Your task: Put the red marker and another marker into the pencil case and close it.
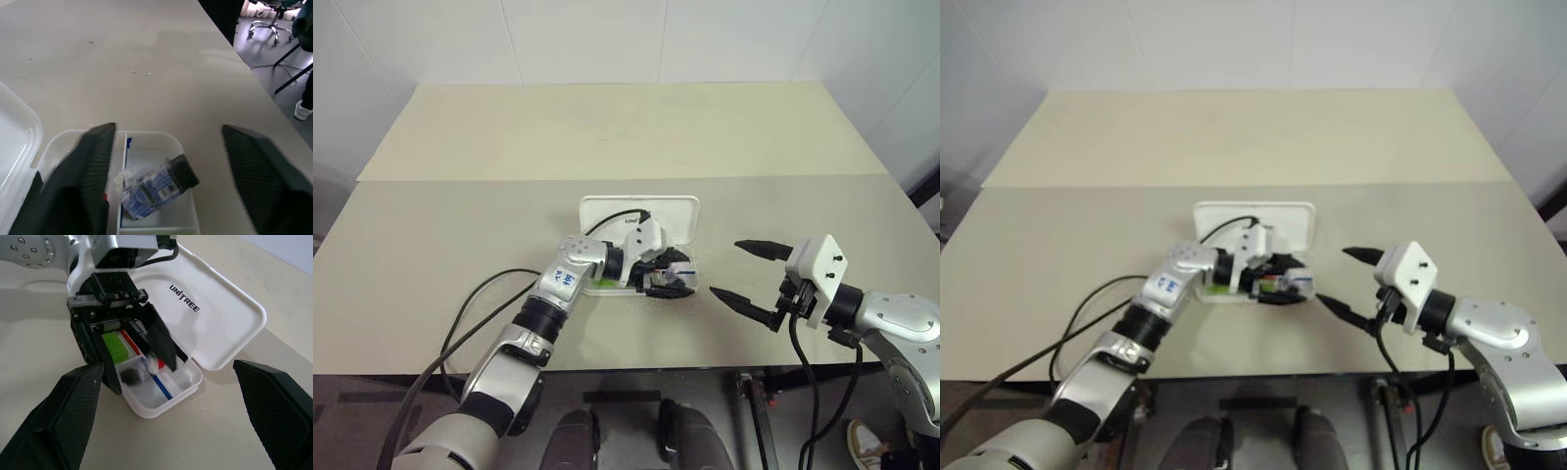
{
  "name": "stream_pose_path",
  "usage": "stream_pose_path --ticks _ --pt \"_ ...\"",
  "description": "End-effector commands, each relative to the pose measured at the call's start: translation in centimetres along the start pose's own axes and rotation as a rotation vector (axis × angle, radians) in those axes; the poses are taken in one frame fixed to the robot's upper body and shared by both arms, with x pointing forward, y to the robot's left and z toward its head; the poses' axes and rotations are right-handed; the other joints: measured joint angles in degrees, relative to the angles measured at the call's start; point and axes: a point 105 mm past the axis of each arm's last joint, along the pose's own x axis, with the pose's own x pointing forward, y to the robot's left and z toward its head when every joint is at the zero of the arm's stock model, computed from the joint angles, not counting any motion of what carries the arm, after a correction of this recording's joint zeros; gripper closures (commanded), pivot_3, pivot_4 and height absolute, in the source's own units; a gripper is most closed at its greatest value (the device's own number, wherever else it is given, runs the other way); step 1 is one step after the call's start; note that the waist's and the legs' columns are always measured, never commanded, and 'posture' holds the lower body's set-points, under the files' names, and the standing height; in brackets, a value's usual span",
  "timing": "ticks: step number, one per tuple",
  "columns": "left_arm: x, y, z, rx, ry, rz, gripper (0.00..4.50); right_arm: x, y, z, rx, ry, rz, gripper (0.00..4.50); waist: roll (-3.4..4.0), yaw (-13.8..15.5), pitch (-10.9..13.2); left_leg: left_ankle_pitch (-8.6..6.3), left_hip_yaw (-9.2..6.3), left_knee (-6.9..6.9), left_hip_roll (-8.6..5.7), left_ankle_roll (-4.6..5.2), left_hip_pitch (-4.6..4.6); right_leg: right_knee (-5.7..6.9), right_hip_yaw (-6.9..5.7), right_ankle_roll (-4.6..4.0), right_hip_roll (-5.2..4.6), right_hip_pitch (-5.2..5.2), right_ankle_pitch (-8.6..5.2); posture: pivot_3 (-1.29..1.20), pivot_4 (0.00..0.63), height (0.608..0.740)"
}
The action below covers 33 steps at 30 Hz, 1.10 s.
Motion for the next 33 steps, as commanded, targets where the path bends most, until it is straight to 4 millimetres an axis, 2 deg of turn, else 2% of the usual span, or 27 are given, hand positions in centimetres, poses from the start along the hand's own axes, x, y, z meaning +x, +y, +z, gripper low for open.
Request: stream_pose_path --ticks 1,11,15,23,26,29,33 --pt "0.0 0.3 2.1 0.065 -0.047 -0.001 0.02 -0.2 -0.1 1.2 -0.037 -0.034 -0.010 0.00 0.00 0.00 0.00 0.00 0.00 0.00 0.00 0.00 0.00 0.00 0.00 0.00 0.00 0.00 0.00 0.00 0.150 0.740" --pt "-2.0 -0.1 4.1 0.090 -0.099 0.015 0.02 0.5 -0.2 1.2 -0.034 -0.046 0.018 0.00 0.00 -0.05 0.00 0.00 -0.01 0.00 0.01 0.00 0.01 0.02 0.00 0.00 0.00 0.01 0.00 0.00 0.150 0.740" --pt "-3.8 -0.3 4.8 0.090 -0.116 0.072 0.02 0.8 -0.1 1.2 -0.031 -0.051 0.033 0.00 0.00 -0.11 0.00 0.00 -0.01 -0.01 0.01 0.00 0.01 0.03 0.00 0.00 0.00 0.00 0.00 0.00 0.150 0.740" --pt "-7.5 -0.2 2.7 0.068 -0.032 0.212 0.02 1.1 -0.1 1.1 -0.027 -0.056 0.049 0.00 0.00 -0.12 0.00 0.01 -0.03 0.08 0.02 0.01 0.05 0.11 0.01 0.00 0.00 0.03 0.00 0.00 0.150 0.740" --pt "-8.8 0.2 1.8 0.072 -0.001 0.270 0.61 1.2 -0.1 1.1 -0.027 -0.056 0.054 0.00 0.01 -0.08 0.00 0.01 -0.03 0.11 0.02 0.01 0.05 0.11 0.01 0.00 0.00 0.04 0.00 0.00 0.150 0.740" --pt "-9.6 0.3 1.1 0.068 0.019 0.291 1.57 1.2 -0.1 1.1 -0.028 -0.055 0.060 0.00 0.01 -0.08 0.00 0.01 -0.04 0.10 0.02 0.01 0.04 0.11 0.01 0.00 0.00 0.04 0.01 0.00 0.150 0.740" --pt "-9.5 0.0 0.8 0.069 0.023 0.279 2.97 1.4 -0.1 1.2 -0.029 -0.057 0.066 0.00 0.01 -0.08 0.00 0.01 -0.03 0.09 0.02 0.01 0.03 0.09 0.01 0.00 -0.01 0.05 0.01 0.00 0.150 0.740"
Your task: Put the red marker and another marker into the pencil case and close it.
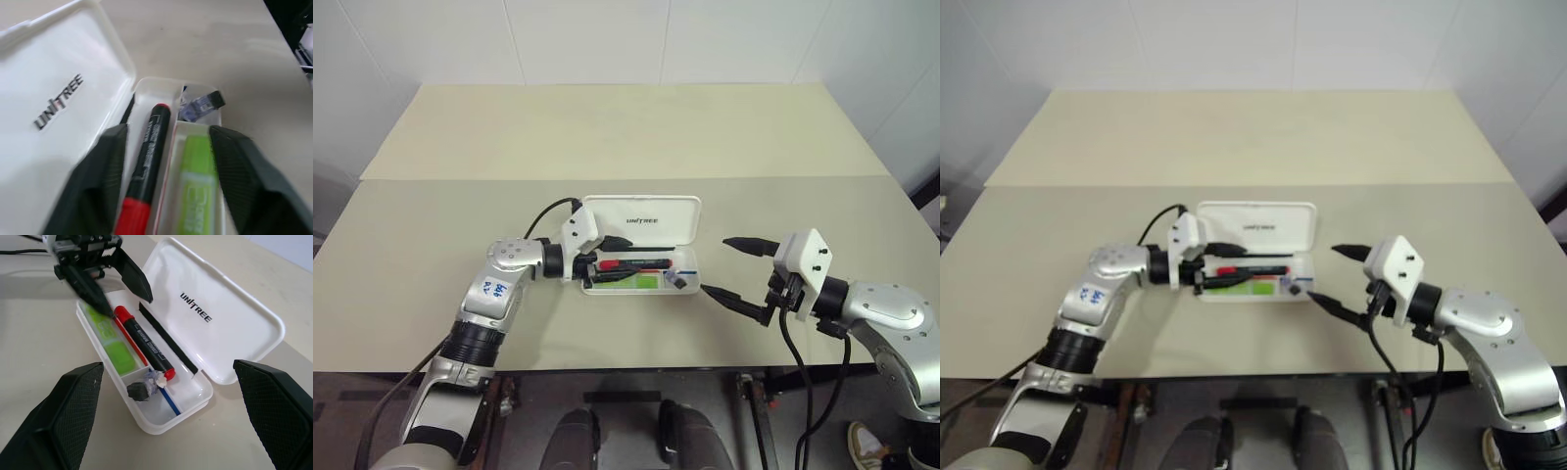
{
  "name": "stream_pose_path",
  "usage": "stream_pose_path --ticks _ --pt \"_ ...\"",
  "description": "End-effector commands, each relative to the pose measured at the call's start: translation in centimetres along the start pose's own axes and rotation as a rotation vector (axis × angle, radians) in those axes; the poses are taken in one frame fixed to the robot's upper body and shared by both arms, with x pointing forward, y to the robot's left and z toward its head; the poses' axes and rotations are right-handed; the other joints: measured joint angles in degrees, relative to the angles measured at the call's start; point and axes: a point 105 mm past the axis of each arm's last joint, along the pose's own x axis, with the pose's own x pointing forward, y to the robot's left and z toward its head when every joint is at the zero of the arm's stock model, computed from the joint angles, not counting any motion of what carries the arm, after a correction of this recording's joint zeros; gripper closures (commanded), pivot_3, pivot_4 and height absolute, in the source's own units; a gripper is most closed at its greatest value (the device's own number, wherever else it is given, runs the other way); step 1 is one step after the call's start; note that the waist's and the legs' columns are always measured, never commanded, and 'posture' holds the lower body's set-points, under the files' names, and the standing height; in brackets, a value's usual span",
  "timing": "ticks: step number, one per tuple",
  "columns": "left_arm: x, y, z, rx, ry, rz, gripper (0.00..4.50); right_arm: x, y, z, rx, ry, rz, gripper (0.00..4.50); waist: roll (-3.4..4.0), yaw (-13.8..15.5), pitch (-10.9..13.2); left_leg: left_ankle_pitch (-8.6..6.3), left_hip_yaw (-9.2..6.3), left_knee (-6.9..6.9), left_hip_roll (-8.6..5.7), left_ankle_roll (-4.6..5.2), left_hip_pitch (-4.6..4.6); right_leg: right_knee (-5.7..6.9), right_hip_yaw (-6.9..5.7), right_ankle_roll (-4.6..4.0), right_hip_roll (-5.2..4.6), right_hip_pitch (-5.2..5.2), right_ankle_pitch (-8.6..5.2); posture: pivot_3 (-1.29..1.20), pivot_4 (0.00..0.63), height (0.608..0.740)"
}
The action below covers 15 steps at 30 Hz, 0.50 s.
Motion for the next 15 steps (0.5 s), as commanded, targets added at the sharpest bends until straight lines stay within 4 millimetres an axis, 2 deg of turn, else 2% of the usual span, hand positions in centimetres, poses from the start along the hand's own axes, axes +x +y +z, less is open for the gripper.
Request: stream_pose_path --ticks 1,4,5,10,15 --pt "-0.1 -0.3 0.4 0.029 -0.020 -0.008 3.29 0.1 0.0 1.1 -0.037 -0.037 0.008 0.00 0.00 -0.02 0.00 0.00 0.00 0.00 0.00 0.00 0.00 0.00 0.00 0.00 0.00 0.00 0.00 0.00 0.150 0.740" --pt "0.0 -0.7 0.4 0.022 -0.027 -0.028 4.31 0.3 -0.2 0.9 -0.044 -0.023 0.006 0.00 0.00 -0.02 0.00 0.00 0.00 0.00 0.00 0.00 0.00 0.02 0.00 0.00 0.01 -0.01 0.00 0.00 0.150 0.740" --pt "0.1 -0.8 0.5 0.022 -0.030 -0.033 4.46 0.4 -0.2 0.9 -0.044 -0.022 0.007 0.00 0.00 -0.02 0.00 0.00 0.00 0.00 0.00 0.00 0.00 0.02 0.00 0.00 0.01 -0.01 0.00 0.00 0.150 0.740" --pt "0.2 -1.2 0.6 0.023 -0.041 -0.061 4.46 0.8 -0.1 0.9 -0.044 -0.025 0.018 0.00 0.00 -0.05 0.00 0.00 0.00 0.00 0.00 0.00 0.00 0.02 0.00 0.00 0.01 -0.01 0.00 0.00 0.150 0.740" --pt "1.9 -2.2 1.0 0.026 -0.050 -0.129 4.46 0.8 -0.1 0.8 -0.044 -0.024 0.022 0.00 0.00 0.04 0.00 0.00 0.01 0.01 0.00 0.00 0.00 0.02 0.00 0.00 0.00 0.00 0.00 0.00 0.150 0.740"
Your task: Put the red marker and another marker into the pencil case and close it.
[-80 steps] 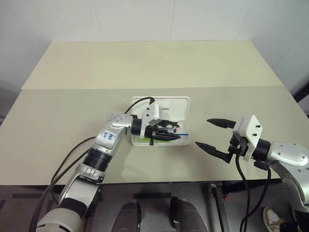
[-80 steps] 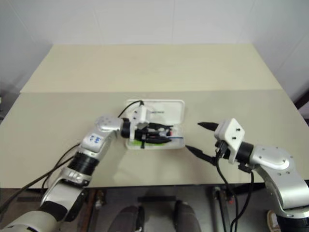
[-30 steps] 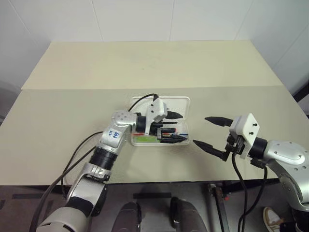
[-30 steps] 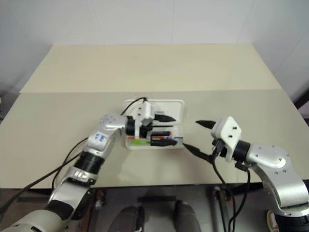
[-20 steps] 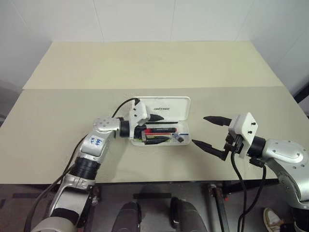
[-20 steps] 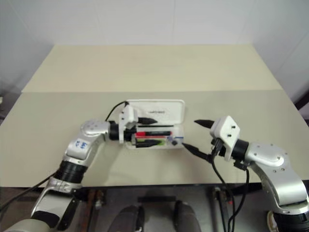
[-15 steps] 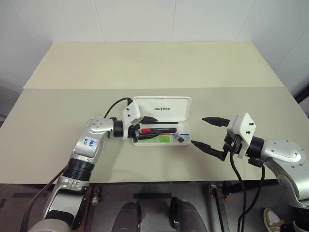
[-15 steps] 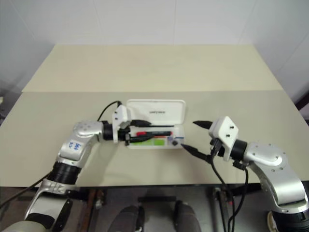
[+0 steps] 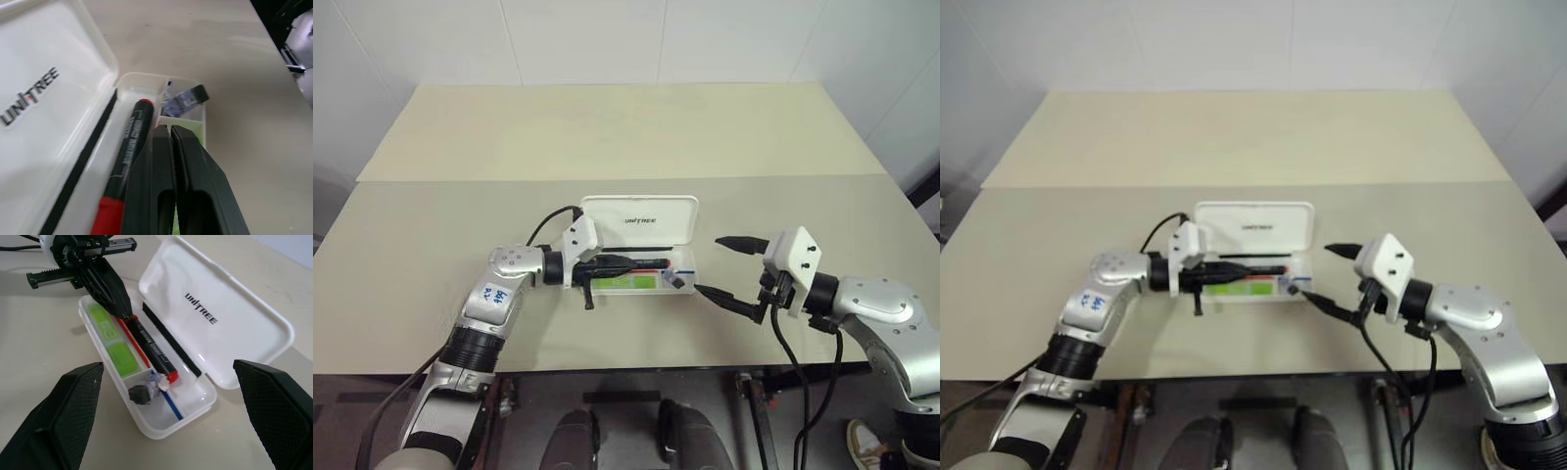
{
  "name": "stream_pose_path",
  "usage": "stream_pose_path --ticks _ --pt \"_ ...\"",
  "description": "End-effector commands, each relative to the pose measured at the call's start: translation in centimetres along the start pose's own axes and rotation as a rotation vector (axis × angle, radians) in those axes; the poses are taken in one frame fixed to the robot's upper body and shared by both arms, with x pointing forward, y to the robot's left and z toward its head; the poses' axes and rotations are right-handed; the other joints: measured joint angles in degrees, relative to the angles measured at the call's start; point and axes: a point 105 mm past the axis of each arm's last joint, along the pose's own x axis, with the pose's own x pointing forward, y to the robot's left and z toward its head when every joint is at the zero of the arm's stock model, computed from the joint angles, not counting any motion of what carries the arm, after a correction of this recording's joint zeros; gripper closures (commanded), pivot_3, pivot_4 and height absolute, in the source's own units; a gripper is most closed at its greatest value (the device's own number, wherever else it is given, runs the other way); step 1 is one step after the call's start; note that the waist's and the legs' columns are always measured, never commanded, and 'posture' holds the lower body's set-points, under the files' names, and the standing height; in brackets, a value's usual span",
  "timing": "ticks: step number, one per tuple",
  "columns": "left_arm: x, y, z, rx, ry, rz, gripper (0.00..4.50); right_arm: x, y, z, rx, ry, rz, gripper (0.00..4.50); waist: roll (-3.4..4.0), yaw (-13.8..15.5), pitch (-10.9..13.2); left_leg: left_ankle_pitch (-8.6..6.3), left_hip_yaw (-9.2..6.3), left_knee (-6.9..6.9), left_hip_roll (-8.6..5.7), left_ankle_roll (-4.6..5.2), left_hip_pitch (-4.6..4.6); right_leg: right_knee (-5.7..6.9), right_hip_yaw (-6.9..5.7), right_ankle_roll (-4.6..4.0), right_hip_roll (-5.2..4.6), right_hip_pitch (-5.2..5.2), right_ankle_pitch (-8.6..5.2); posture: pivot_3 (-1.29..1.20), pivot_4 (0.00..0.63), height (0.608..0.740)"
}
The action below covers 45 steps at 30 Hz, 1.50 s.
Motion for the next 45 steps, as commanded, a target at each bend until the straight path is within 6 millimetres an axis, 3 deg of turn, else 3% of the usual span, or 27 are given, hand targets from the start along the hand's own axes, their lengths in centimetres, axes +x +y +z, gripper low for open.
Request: stream_pose_path --ticks 1,9,24,32,45 --pt "1.5 -0.9 1.5 0.044 -0.041 -0.064 4.46 -0.1 -0.2 0.9 -0.031 -0.031 -0.004 0.00 0.00 0.16 0.00 0.00 0.00 0.01 0.00 0.00 0.00 0.00 0.00 0.00 0.00 0.01 0.00 0.00 0.150 0.740" --pt "4.7 -1.6 1.3 0.033 -0.014 -0.119 4.46 -0.2 -0.2 0.9 -0.031 -0.028 -0.011 0.00 0.00 0.10 0.00 0.00 -0.02 0.12 -0.01 0.01 0.00 0.00 -0.01 0.01 0.01 0.06 0.01 0.00 0.150 0.740" --pt "5.1 -1.0 0.1 0.033 0.065 -0.118 4.46 -0.9 0.0 0.9 -0.024 -0.020 -0.053 0.00 0.00 0.01 0.00 -0.02 -0.02 0.22 0.01 0.04 -0.02 0.01 0.00 0.02 0.01 0.06 0.01 0.00 0.150 0.740" --pt "6.8 -1.0 0.6 0.033 0.057 -0.121 4.46 -0.9 0.0 1.0 -0.027 -0.023 -0.062 0.00 0.00 0.11 0.00 -0.03 -0.02 0.24 0.00 0.05 -0.05 0.00 0.00 0.02 0.01 0.06 0.01 0.00 0.150 0.740" --pt "7.6 -1.3 0.5 0.031 0.058 -0.133 4.46 -1.1 -0.1 1.0 -0.028 -0.020 -0.072 0.00 0.00 0.13 0.00 -0.03 -0.03 0.25 0.00 0.06 -0.05 -0.02 0.00 0.02 0.00 0.06 0.01 0.00 0.150 0.740"
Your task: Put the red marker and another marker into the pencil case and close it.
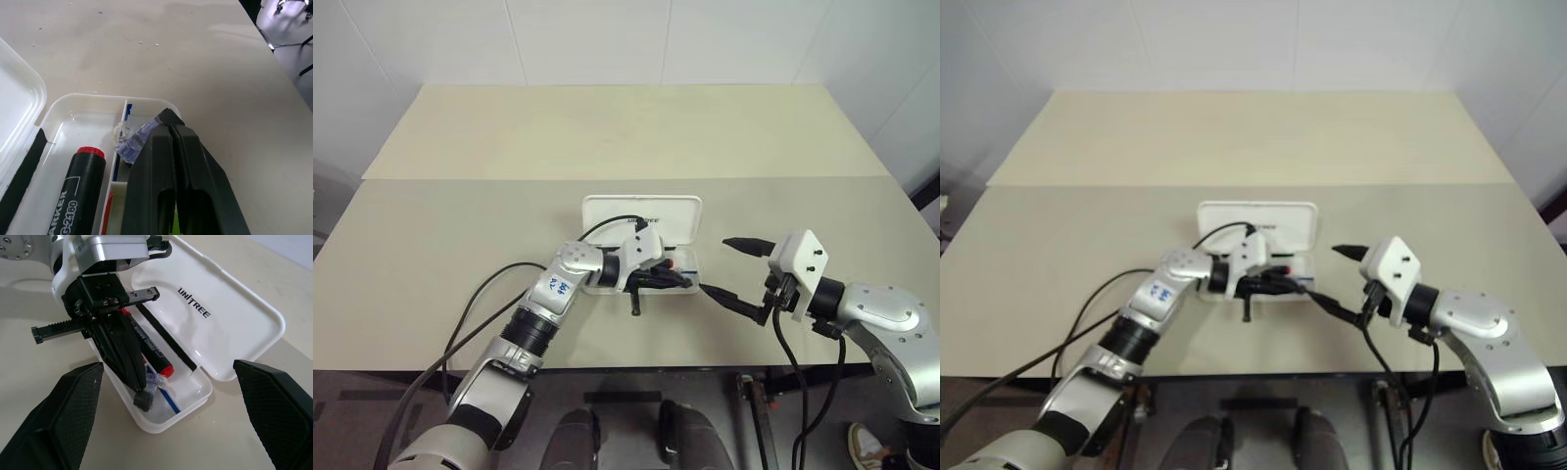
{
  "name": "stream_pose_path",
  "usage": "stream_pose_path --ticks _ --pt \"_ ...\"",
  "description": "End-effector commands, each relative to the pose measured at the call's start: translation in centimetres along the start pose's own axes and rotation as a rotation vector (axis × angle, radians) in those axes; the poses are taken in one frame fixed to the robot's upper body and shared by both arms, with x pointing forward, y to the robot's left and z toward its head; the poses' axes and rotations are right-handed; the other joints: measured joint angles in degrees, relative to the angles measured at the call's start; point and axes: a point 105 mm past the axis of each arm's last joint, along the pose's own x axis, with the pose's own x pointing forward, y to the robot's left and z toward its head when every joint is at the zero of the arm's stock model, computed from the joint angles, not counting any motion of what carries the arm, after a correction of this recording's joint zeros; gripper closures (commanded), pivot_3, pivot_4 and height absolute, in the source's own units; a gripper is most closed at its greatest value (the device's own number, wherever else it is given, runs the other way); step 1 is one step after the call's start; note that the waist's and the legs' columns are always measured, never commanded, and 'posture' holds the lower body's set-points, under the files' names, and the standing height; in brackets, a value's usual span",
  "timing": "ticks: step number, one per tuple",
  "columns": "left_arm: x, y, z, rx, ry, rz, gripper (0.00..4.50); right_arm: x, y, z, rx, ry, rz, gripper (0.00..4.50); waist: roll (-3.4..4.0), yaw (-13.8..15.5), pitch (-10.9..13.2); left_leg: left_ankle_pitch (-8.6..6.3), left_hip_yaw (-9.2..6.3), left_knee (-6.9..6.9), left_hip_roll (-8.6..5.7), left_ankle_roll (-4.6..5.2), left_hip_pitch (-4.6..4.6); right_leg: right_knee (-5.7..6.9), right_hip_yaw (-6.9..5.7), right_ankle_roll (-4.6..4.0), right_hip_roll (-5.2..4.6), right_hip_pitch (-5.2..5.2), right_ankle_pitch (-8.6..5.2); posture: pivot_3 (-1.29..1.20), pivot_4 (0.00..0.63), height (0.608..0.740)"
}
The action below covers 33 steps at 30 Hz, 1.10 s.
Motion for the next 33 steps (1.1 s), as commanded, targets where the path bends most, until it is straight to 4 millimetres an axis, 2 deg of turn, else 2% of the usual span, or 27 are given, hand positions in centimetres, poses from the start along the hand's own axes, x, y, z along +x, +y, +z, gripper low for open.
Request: stream_pose_path --ticks 1,7,18,23,27,31,33 --pt "0.2 0.1 0.8 0.023 -0.023 0.000 4.46 -0.4 0.0 1.1 -0.031 -0.029 -0.011 0.00 0.00 -0.02 0.00 0.00 0.00 0.00 0.00 0.00 0.00 0.00 0.00 0.00 0.00 0.00 0.00 0.00 0.150 0.740" --pt "-0.2 0.3 0.7 0.011 -0.021 0.029 4.46 -0.1 0.1 1.1 -0.027 -0.035 -0.004 0.00 0.00 -0.06 0.00 0.00 0.00 0.00 0.00 0.00 0.00 0.00 0.00 0.00 0.00 0.00 0.00 0.00 0.150 0.740" --pt "1.1 0.5 0.2 -0.027 -0.035 0.105 4.46 0.2 0.0 1.3 -0.032 -0.043 0.003 0.00 0.00 -0.05 0.00 0.00 -0.01 0.00 0.00 0.01 0.00 0.00 0.00 0.00 0.00 -0.01 0.00 0.00 0.150 0.740" --pt "0.9 0.0 1.1 -0.027 -0.084 0.088 4.46 0.2 0.1 1.3 -0.029 -0.043 0.006 0.00 0.00 -0.06 0.00 0.00 -0.01 0.00 0.00 0.01 0.00 -0.01 0.00 0.00 0.00 0.00 0.00 0.00 0.150 0.740" --pt "-1.6 -0.6 3.3 -0.069 -0.235 0.064 4.46 0.3 0.3 1.1 -0.022 -0.045 0.011 0.00 0.00 -0.22 0.00 0.00 0.00 -0.03 0.02 0.01 -0.01 -0.02 0.00 0.00 0.00 -0.02 0.00 0.00 0.150 0.740" --pt "-5.2 -0.8 3.4 -0.104 -0.265 0.094 4.46 0.4 0.3 0.9 -0.018 -0.046 0.018 0.00 0.01 -0.42 0.00 0.00 -0.01 -0.05 0.05 0.00 0.03 0.04 0.00 -0.02 0.02 -0.02 -0.01 0.00 0.150 0.740" --pt "-6.7 -0.8 3.3 -0.104 -0.275 0.122 4.05 0.5 0.2 0.8 -0.017 -0.047 0.022 0.00 0.01 -0.45 0.00 0.00 -0.01 -0.04 0.05 0.00 0.05 0.06 0.01 -0.02 0.02 -0.01 -0.01 0.00 0.150 0.740"
